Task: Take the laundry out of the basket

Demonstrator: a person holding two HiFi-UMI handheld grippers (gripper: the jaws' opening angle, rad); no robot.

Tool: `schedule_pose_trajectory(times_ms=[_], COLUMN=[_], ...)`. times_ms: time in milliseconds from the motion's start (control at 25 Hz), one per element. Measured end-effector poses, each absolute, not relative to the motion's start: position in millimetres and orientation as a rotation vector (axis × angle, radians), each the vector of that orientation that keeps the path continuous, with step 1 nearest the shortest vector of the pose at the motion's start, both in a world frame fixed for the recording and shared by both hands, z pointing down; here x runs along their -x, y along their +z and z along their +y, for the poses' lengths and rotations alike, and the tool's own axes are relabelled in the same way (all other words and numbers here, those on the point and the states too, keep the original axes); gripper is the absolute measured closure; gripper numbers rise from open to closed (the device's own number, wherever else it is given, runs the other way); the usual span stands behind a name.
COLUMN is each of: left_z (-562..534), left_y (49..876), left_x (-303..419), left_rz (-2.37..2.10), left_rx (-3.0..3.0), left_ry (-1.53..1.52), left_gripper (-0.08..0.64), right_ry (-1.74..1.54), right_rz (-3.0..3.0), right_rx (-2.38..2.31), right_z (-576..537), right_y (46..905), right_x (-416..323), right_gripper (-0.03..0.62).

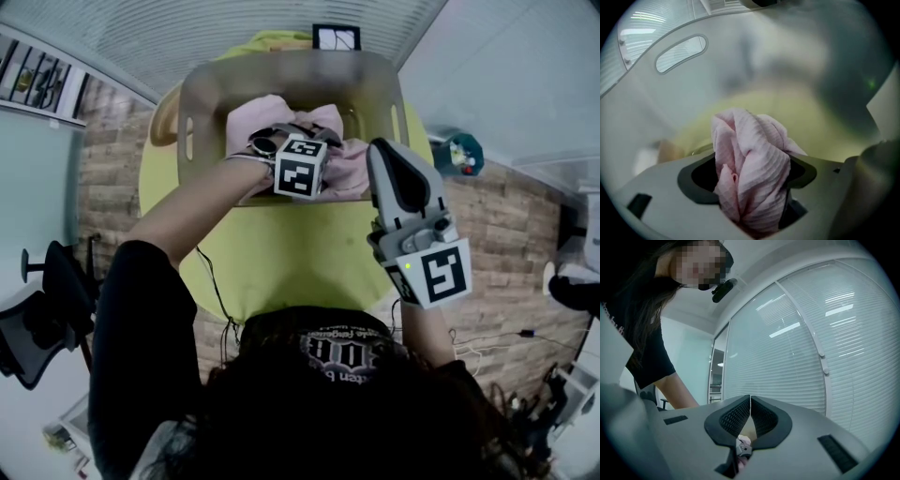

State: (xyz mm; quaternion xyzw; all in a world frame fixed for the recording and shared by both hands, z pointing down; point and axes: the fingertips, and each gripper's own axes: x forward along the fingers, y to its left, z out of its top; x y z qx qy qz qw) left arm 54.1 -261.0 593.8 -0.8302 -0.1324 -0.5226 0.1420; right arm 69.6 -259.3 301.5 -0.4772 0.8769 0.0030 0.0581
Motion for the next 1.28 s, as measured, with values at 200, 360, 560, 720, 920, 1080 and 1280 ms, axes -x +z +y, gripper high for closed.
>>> schedule_pose_trajectory(times_ms=[200,360,560,720,920,1080,1280], left_z=[-259.4,-259.6,-260.1,-258.6,-258.6,-257.4,-256.1], left_y=[596.3,595.7,590.5,586.1,581.1,573.3,569.4], left_x=[-51.6,-52.2,-52.5,-51.4,-48.2,-47.2,-41.4], left_rz=[-0.405,-0.405,-0.447,-0.473,-0.464,-0.453,-0.436], left_rx=[2.361,2.360,2.365,2.347,2.367,2.372,2.375], left_ry=[-1.530,-1.558,-1.531,-1.524,-1.508,-1.492,-1.495], left_gripper=[0.205,0.222,0.272,0.355,0.409,0.426,0.436], right_ry=[-0.017,-0.025,-0.042,-0.005,0.019,0.036,0.042], right_rz=[2.638,2.647,2.631,2.629,2.614,2.621,2.622], right_rx=[1.473,1.482,1.467,1.491,1.487,1.513,1.509], right_z=[-258.7,-257.5,-253.7,-250.7,-245.2,-240.2,-237.9], right_y=[304.3,306.9,304.2,301.4,293.2,293.9,292.1], right_x=[-77.1,-78.1,-77.9,-79.2,-77.7,-81.5,-80.4], right_gripper=[0.563,0.563,0.563,0.563,0.563,0.563,0.563])
